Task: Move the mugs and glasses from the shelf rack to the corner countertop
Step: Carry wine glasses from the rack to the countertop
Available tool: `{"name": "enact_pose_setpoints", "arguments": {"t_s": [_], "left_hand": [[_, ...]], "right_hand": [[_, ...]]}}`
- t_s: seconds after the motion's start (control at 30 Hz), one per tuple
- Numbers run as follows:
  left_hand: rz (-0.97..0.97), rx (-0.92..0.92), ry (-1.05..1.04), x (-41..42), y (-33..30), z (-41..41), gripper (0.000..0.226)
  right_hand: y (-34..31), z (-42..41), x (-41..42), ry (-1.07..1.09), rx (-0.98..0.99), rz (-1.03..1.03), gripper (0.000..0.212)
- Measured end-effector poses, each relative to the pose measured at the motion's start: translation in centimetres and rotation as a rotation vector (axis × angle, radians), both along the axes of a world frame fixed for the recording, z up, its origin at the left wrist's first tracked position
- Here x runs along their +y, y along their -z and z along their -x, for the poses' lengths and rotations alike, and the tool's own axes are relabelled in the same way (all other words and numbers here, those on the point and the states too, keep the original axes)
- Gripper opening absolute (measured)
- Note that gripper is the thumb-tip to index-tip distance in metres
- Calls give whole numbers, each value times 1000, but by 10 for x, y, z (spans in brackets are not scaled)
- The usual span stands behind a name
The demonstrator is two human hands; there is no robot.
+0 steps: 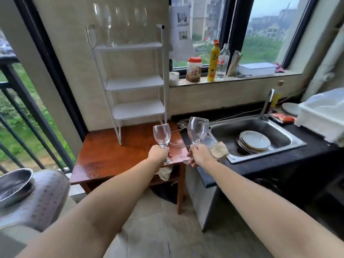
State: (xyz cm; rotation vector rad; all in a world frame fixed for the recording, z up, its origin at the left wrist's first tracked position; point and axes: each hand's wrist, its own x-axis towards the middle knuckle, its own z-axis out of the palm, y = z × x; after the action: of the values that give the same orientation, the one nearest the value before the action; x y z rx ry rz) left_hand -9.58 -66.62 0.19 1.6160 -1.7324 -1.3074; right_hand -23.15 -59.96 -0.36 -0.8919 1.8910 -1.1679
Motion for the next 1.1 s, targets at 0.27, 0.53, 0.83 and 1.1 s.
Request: {"name": "enact_pose_setpoints", "arguments": {"t_s": [0.27,0.53,0.83,1.1], "left_hand": [[-53,-18,164,127,63,68,37],[-171,-68,439,278,106,153,34],[-170,-212,807,396,140,243,36],[-140,-243,1051,443,144,372,35]], "right_hand": [[37,52,151,131,-58,-90,33],[74,112,326,334,-85,-144,26],[122,166,456,672,-223,-210,20],[131,256,520,945,-258,-205,25]]}}
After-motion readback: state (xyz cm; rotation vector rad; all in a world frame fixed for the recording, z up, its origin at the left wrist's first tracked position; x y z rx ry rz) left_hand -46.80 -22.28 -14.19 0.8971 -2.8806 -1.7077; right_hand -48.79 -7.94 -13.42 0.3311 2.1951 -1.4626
